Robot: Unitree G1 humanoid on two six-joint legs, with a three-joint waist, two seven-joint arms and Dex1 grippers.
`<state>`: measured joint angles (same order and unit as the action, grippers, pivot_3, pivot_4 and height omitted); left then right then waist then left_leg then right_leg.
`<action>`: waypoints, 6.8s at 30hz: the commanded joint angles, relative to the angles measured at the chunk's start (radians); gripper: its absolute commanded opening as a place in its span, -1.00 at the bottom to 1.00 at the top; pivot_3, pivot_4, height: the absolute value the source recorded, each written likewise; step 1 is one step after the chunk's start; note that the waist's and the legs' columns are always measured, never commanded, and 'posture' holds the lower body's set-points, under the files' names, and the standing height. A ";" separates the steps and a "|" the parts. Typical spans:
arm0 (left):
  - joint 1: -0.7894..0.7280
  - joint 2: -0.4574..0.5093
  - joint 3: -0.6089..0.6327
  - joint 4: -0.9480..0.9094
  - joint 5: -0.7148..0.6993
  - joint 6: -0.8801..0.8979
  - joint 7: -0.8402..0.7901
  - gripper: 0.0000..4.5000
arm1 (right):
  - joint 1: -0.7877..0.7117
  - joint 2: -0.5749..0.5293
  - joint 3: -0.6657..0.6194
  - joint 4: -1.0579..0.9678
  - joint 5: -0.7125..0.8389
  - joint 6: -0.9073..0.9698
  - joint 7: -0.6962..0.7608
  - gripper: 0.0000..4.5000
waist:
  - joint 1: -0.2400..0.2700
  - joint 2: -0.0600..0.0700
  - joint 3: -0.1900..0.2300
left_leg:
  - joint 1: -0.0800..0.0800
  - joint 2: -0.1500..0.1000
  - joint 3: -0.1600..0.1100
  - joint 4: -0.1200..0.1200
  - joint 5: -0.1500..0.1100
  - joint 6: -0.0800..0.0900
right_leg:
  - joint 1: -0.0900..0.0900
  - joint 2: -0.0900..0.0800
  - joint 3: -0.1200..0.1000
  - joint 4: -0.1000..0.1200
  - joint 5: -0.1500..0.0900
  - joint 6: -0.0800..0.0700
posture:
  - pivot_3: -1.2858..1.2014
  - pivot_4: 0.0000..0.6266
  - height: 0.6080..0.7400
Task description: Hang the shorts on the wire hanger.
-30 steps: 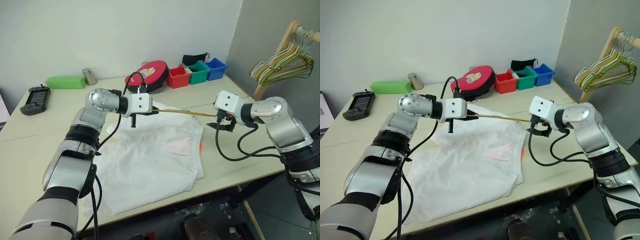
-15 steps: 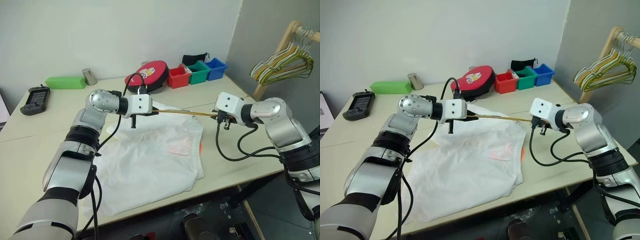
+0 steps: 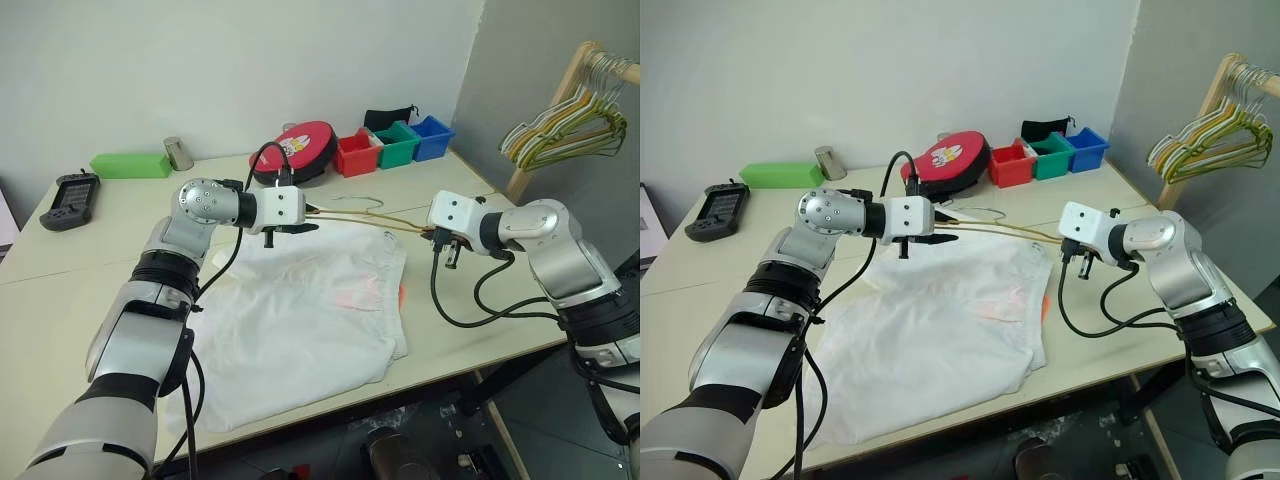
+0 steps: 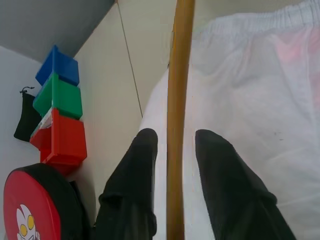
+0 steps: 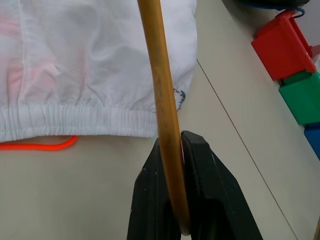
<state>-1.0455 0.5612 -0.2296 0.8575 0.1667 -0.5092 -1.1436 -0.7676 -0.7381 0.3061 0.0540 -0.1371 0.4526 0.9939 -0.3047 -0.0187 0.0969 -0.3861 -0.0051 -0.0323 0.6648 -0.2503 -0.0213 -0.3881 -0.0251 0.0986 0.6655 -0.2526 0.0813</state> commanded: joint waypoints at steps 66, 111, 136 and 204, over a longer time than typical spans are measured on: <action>0.768 0.124 0.204 -1.316 -0.630 1.152 0.259 0.99 | 0.859 -0.121 -0.792 -0.168 1.287 1.162 -0.222 -1.00 | 0.086 -0.006 0.004 | 0.002 0.001 0.006 -0.004 -0.002 0.005 | 0.011 0.005 0.003 -0.019 -0.006 -0.006 | -0.11 -0.78 1.00; 0.791 0.147 0.175 -1.311 -0.604 1.114 0.244 0.99 | 0.691 -0.035 -0.654 -0.032 1.256 1.137 -0.263 -1.00 | 0.120 -0.013 0.018 | -0.009 0.002 0.006 -0.004 -0.002 0.005 | 0.000 0.004 0.003 -0.020 -0.005 -0.005 | -0.09 -0.75 1.00; 0.797 0.152 0.152 -1.301 -0.592 1.091 0.228 0.99 | 0.636 -0.117 -0.525 -0.176 1.226 1.064 -0.091 -1.00 | 0.139 -0.011 0.018 | -0.011 0.001 0.006 -0.003 -0.002 0.005 | -0.001 0.005 0.001 -0.020 -0.002 -0.001 | -0.09 -0.84 1.00; 0.765 0.131 0.119 -1.233 -0.552 1.028 0.230 0.99 | 0.591 -0.251 -0.405 -0.165 0.708 0.643 0.001 -1.00 | 0.134 -0.008 0.014 | -0.010 0.001 0.005 0.000 -0.002 0.005 | 0.000 0.004 0.002 -0.016 -0.001 -0.001 | -0.12 -0.84 1.00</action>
<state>-0.2770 0.6951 -0.1167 -0.3517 -0.3858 0.5358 -0.9123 -0.2308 -0.9266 -0.0680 -0.0917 0.5697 1.1160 0.9439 -0.1707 -0.0264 0.1104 -0.3958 -0.0040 -0.0267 0.6646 -0.2522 -0.0162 -0.3885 -0.0208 0.1002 0.6498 -0.2539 0.0806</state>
